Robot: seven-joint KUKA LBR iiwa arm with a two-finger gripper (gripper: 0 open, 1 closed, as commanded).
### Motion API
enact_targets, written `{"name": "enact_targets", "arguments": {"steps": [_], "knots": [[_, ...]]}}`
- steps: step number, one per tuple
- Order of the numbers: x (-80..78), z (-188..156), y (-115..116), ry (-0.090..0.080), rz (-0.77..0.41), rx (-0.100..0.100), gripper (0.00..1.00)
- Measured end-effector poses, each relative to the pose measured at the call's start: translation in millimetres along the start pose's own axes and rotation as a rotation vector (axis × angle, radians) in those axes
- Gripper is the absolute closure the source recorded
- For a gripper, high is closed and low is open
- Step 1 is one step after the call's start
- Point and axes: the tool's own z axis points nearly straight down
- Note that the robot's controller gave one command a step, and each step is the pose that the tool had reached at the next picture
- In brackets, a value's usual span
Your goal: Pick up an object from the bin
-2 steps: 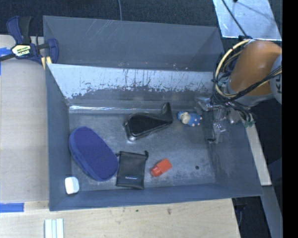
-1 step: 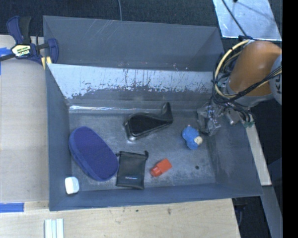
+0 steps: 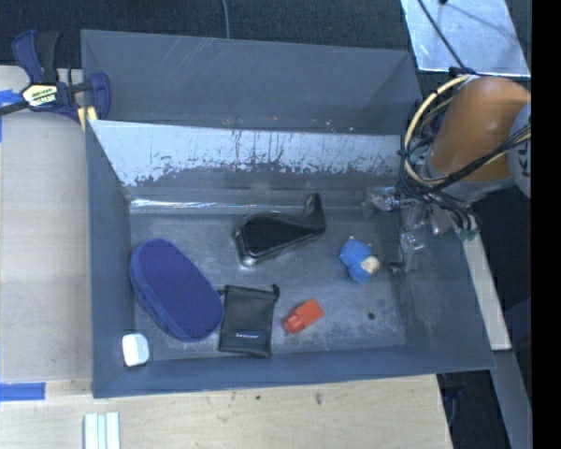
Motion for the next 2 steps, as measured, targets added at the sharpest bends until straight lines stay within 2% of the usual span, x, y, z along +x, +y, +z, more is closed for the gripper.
{"name": "enact_targets", "arguments": {"steps": [1,2], "knots": [[2.2,10.0,3.5,-0.001,-0.275,-0.017,0.00],[10.1,9.4,19.0,-0.002,-0.393,-0.004,0.00]]}}
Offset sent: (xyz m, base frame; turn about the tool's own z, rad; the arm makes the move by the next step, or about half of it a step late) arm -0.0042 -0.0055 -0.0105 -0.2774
